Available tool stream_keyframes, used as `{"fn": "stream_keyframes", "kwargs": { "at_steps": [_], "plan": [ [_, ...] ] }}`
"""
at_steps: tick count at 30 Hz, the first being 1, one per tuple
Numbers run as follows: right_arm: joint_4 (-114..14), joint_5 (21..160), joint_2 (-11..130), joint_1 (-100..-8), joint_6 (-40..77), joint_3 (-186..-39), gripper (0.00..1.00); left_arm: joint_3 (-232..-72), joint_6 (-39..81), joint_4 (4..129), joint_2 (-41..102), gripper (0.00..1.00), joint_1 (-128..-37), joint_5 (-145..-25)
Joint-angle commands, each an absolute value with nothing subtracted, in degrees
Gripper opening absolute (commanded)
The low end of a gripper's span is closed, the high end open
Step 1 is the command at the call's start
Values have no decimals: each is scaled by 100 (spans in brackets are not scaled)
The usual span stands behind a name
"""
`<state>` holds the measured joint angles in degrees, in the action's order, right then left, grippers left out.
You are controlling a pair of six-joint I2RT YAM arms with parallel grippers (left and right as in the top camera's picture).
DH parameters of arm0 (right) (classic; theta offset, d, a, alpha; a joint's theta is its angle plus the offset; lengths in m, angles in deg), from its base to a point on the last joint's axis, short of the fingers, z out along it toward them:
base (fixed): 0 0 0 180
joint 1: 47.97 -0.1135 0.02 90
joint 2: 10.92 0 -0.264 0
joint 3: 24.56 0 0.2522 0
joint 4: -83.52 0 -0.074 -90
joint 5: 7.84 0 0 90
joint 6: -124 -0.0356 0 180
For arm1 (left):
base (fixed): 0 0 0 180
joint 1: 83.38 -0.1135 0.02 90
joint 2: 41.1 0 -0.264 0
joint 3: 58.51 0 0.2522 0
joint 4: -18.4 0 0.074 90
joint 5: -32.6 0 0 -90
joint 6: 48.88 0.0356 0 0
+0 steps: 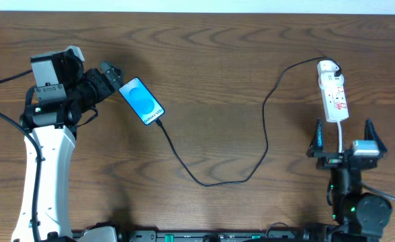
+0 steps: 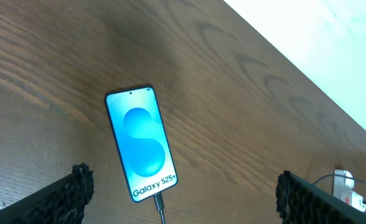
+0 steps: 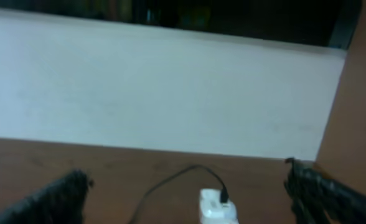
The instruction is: Plug charger to phone and switch on socket
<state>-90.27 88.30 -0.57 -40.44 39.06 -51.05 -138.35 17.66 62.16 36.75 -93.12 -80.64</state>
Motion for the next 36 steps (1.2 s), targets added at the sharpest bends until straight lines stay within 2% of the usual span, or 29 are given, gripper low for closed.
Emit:
{"fn": "stream_keyframes", "kwargs": {
  "at_steps": [1,5,12,16,22,36],
  "plan": [
    [-9585,8773,-363,-4047,3919,-4460,99,-13840,1857,6216,3677,95,-9327,-8075],
    [-10135,8893,-625,-4047,3915,-3879,99,-13840,1857,6216,3677,95,-9327,-8075],
    [-9705,8917,-746,-4053,3882,-3863,99,-13840,1857,6216,3677,95,-9327,-8077],
    [-8605,8987,-1071,-4058,3880,-3863,99,-13840,1857,6216,3677,95,-9327,-8077],
    [-7948,8989,-1065,-4068,3878,-3861,99,-13840,1857,6216,3677,95,-9327,-8077],
    [-7902,8980,-969,-4068,3880,-3863,99,-13840,1857,6216,3677,95,-9327,-8075]
  ]
}}
